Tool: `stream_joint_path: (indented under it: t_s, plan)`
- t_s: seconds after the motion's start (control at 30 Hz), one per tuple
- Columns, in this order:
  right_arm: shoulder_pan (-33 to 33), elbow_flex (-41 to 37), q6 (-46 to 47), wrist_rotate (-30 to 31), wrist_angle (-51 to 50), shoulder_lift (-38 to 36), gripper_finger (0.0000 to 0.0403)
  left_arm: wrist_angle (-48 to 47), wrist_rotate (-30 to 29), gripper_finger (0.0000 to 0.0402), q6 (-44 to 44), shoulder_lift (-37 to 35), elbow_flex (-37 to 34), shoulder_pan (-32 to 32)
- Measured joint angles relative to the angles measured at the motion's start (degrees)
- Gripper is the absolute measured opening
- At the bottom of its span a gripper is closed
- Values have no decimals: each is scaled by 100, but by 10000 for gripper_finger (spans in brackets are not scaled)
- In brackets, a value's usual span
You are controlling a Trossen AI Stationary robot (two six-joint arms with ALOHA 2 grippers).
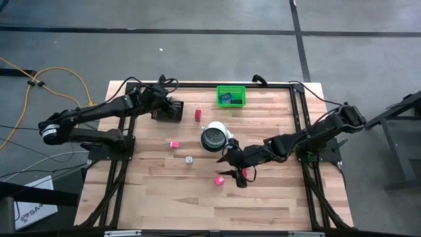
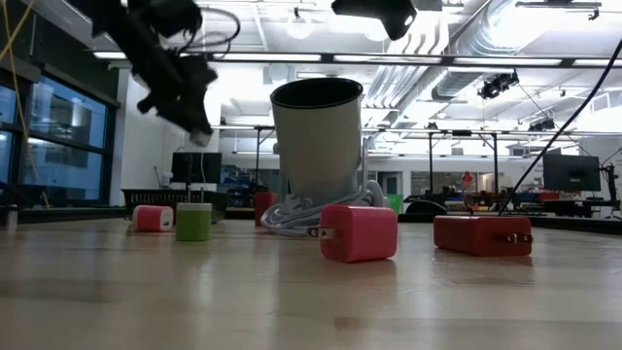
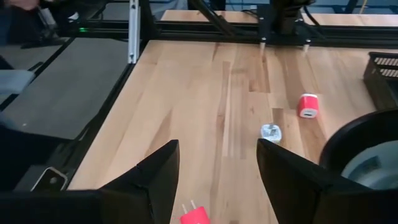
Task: Pick & Place Office items
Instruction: Put the white charger adapter into the black bin
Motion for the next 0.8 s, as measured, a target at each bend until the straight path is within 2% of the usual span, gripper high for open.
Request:
stream_joint_path:
  t_s: [0.23,0.43,0.63,0.8]
  plan:
    - [103,0,0,0,-4,0,201,132,581,140,-307,2,-514,699]
    - [103,-1,0,0,-36,0,201,108,721,140,-575,50,-813,1128]
    - [103,-2,0,-2,-57,1,201,145,1002,140,-634,310,-1012,1408]
    - [103,-2,0,-2,-59,2,201,402,1002,140,-634,758,-1018,1438]
